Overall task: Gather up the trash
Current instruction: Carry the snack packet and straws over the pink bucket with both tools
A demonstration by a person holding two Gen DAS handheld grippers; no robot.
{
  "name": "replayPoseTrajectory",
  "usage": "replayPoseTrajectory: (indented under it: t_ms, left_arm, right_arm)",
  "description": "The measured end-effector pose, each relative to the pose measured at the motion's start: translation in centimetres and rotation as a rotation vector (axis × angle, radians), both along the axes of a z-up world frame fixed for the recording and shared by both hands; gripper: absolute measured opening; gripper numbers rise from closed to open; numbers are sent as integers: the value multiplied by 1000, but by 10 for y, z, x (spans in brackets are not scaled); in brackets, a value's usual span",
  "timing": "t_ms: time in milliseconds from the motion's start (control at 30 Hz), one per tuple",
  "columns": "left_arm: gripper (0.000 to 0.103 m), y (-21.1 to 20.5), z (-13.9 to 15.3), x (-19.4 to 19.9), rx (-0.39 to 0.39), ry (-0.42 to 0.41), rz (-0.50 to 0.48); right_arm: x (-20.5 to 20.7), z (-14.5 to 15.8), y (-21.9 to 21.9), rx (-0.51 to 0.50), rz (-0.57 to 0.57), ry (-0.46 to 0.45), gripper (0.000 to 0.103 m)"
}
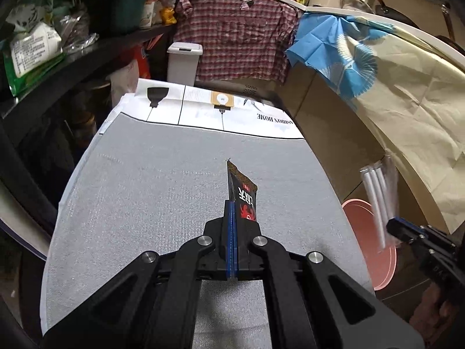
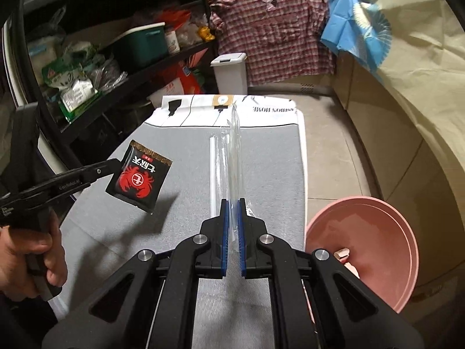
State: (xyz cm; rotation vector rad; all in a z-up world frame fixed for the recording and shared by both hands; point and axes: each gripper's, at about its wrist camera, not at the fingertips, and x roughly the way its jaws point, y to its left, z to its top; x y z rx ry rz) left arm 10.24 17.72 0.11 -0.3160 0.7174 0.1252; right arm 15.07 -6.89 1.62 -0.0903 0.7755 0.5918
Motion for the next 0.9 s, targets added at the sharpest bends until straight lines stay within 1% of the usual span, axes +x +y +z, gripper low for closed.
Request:
replayPoseTrajectory:
  t_ms: [300,467,600,667,767,900]
  left_arm:
    - [0,-17,9,-7,41,-19,-39]
    - [0,-34,15,-7,61,-35,-79]
    - [0,-50,18,-5,59,-45,-109]
    - [0,-58,20,-3,57,-47,-125]
    - [0,-70,23,-2,56,-53,-149]
    - [0,-89,28,3,71,-62,-189]
  right_arm:
    - [-9,14,-38,8,-54,-17,6]
    - [-10,18,-57,1,-95,-30,6]
    - [-9,22,-76,1,-134,-50,6]
    - [-9,21,-83,2,-155,-58,6]
    - [-5,16,-99,19,-191,-43,6]
    - [-1,13,-114,25,-228,-44,6]
